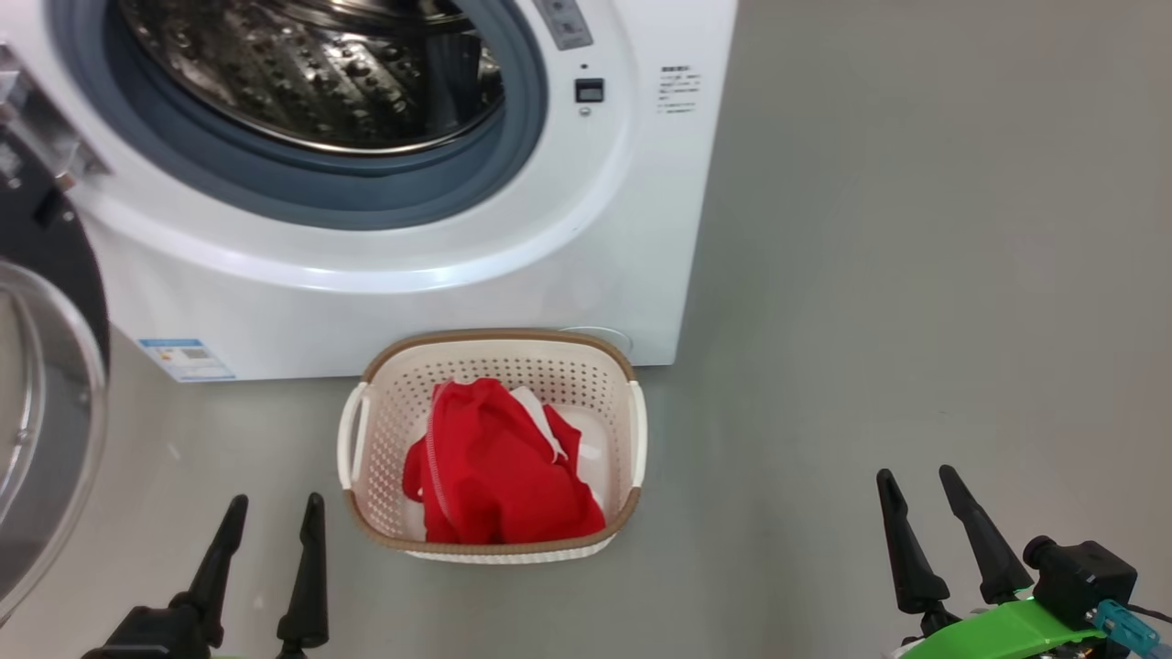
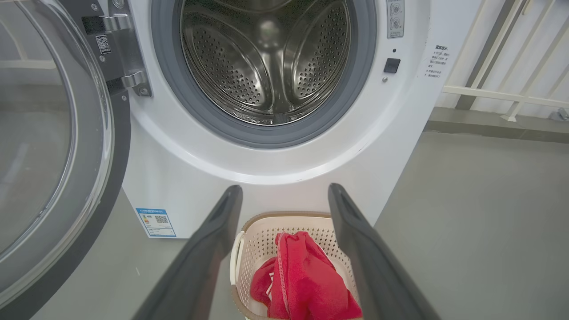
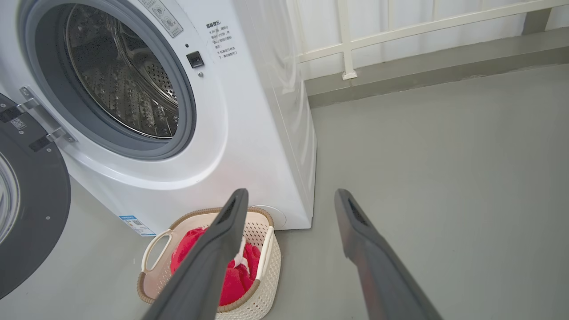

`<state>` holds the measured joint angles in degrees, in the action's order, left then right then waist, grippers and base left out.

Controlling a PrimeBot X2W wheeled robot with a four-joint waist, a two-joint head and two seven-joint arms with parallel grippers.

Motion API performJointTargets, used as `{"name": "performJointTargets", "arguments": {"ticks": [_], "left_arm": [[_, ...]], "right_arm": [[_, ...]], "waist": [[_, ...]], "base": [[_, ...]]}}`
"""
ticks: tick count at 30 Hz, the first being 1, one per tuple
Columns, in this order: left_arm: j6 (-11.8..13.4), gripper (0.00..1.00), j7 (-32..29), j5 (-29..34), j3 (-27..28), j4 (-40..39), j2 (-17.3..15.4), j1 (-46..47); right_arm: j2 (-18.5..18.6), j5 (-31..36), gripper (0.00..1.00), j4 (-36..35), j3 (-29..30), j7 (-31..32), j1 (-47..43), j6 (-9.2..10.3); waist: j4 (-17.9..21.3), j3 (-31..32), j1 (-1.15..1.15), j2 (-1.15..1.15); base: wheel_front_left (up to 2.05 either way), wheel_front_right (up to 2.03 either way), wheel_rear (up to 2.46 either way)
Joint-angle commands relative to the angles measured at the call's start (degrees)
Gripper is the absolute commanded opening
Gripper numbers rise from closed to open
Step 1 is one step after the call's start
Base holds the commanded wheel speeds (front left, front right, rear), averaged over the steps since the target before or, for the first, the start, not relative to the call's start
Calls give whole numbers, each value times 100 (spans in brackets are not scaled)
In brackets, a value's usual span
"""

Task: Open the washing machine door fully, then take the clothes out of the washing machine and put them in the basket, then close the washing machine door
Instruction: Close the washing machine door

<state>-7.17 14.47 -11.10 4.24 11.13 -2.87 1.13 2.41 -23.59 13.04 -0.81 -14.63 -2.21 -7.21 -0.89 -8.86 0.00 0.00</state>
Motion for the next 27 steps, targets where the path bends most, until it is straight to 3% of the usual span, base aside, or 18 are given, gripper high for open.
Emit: {"name": "performJointTargets", "arguments": {"ticks": [1, 14, 27], "left_arm": [[-32, 100, 52, -36, 220, -100, -55, 118], [-22, 100, 52, -329, 152, 92, -3, -9], [266, 100, 52, -631, -171, 198, -1, -271]], "right_arm": [[47, 76, 100, -111, -159, -37, 170, -28], [258, 117, 100, 61, -492, -37, 339, -28], [404, 15, 100, 194, -786, -37, 256, -28]], "waist": [[-115, 14, 0, 0], [-1146, 170, 0, 0], [-2135, 440, 0, 0]], "base": [[0, 0, 0], [0, 0, 0], [0, 0, 0]]}}
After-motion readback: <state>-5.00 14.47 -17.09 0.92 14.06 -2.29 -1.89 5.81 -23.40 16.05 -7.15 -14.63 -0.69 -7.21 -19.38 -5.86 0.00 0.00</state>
